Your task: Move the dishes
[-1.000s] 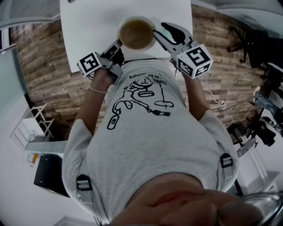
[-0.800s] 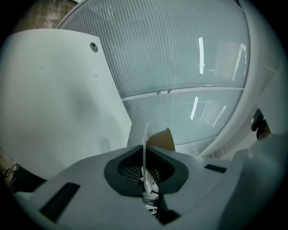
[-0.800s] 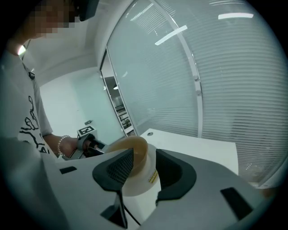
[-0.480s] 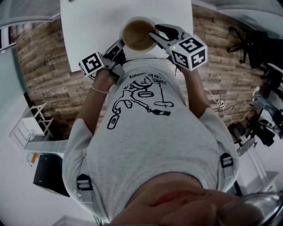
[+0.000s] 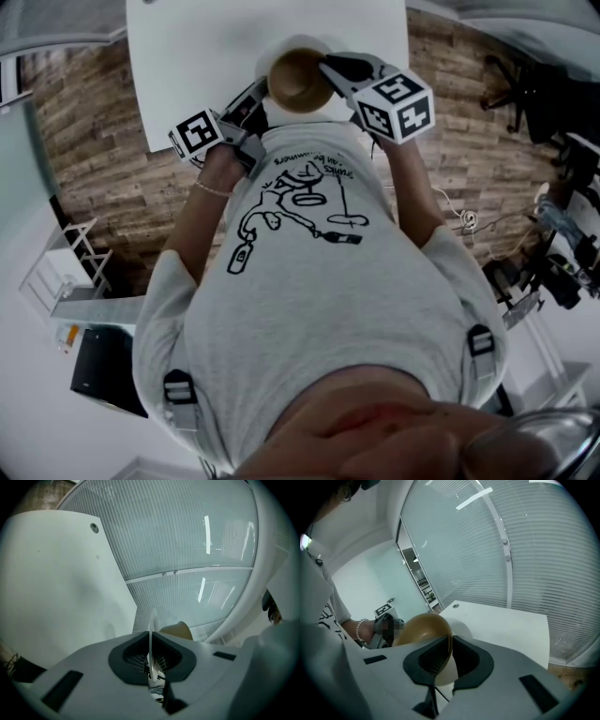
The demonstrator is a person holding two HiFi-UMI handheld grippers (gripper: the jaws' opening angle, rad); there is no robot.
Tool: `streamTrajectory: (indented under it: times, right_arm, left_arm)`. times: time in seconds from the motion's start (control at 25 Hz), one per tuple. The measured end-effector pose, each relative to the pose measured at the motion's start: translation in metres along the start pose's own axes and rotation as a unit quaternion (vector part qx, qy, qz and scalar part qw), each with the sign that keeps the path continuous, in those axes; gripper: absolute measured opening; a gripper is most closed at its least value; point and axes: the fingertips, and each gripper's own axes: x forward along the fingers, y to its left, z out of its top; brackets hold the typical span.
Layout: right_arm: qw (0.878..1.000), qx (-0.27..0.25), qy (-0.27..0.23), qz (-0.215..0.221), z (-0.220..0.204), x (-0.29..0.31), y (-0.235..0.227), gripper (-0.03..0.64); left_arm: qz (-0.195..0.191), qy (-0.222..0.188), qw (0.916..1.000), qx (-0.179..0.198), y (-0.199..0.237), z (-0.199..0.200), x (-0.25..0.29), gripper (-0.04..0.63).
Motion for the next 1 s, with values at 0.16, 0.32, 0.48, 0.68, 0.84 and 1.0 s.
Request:
streamTrajectory:
  times: [0.16,0.32,0.48,0.68,0.84,1.0]
  right_arm:
    - [1.000,0.002,0.003,-0.004,-0.002,0.001,0.000,0.046]
    - [1.000,0.010,-0.006,-0.003,0.002,-0.002,-0.002,0.043]
    - [1.000,0.017,-0.014,0.001,0.007,-0.002,-0.005,0.041]
    - [1.000,0.017,-0.015,0.003,0.008,-0.001,-0.006,0.041]
    - [0.999,0.022,-0.025,-0.003,0.011,-0.007,-0.012,0.041]
    - [0.999,0.036,-0.037,-0.009,0.010,-0.013,-0.016,0.041]
  left_arm:
    - [0.005,0.002,1.0000,-0.003,0.003,-0.003,-0.001,0.014]
    - [0.005,0.000,1.0000,-0.004,0.004,-0.002,-0.001,0.014]
    - [0.006,-0.005,0.9999,-0.006,0.005,0.004,0.000,0.013]
    - [0.008,-0.008,0.9999,-0.006,0.008,0.006,0.000,0.012]
    - [0.010,-0.015,0.9998,-0.006,0.009,0.009,-0.001,0.012]
    - [0.016,-0.025,0.9996,-0.004,0.014,0.011,-0.007,0.012]
